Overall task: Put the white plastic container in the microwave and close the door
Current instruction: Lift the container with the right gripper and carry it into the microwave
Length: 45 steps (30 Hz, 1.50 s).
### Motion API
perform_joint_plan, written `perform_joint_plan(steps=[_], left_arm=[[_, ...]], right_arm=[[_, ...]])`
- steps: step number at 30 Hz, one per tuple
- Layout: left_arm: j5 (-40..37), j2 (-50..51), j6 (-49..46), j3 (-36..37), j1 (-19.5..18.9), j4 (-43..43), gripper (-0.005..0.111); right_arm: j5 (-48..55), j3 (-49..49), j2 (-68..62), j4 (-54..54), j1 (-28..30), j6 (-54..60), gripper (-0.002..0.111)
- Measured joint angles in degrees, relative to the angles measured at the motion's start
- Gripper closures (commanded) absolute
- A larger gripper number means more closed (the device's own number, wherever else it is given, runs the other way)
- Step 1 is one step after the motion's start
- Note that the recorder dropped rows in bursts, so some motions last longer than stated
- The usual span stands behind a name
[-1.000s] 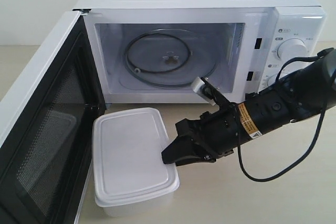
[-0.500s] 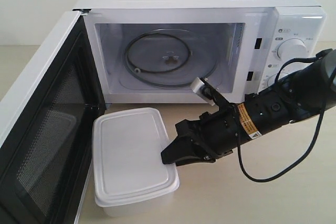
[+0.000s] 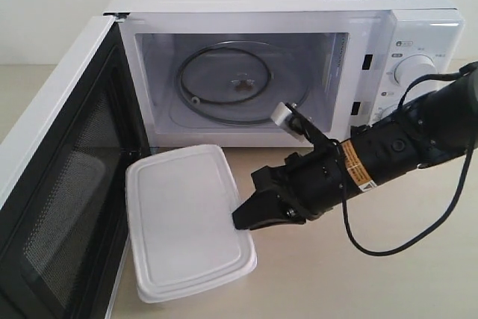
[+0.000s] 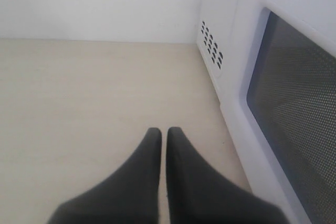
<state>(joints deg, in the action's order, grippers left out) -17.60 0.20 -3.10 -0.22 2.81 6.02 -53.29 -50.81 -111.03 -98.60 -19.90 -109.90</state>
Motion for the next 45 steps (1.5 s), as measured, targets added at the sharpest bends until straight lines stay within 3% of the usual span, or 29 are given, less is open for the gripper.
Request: perform_joint_plan(steps=[6, 13, 26, 32, 37, 45], left_arm=[[0.0, 0.0, 0.0, 0.0, 0.0, 0.0, 0.102], [0.0, 0.0, 0.0, 0.0, 0.0, 0.0, 0.102], [0.0, 0.0, 0.0, 0.0, 0.0, 0.0, 0.102], [0.0, 0.0, 0.0, 0.0, 0.0, 0.0, 0.102], [0.0, 0.0, 0.0, 0.0, 0.0, 0.0, 0.102], [0.0, 0.0, 0.0, 0.0, 0.0, 0.0, 0.102]], right_arm=[[6.8, 5.6, 10.3, -0.3, 0.0, 0.4, 0.108], [10.4, 9.6, 11.8, 1.5, 0.0, 0.0, 0.108], [12.2, 10.1, 11.8, 17.8, 0.0, 3.9, 0.108], [9.8, 15.8, 11.8, 35.9, 0.0, 13.8, 0.108], [1.8, 22.9, 11.8, 53.6, 0.0, 24.0, 0.108], [-1.5, 25.6, 11.8, 71.0, 0.0, 27.0, 0.108]])
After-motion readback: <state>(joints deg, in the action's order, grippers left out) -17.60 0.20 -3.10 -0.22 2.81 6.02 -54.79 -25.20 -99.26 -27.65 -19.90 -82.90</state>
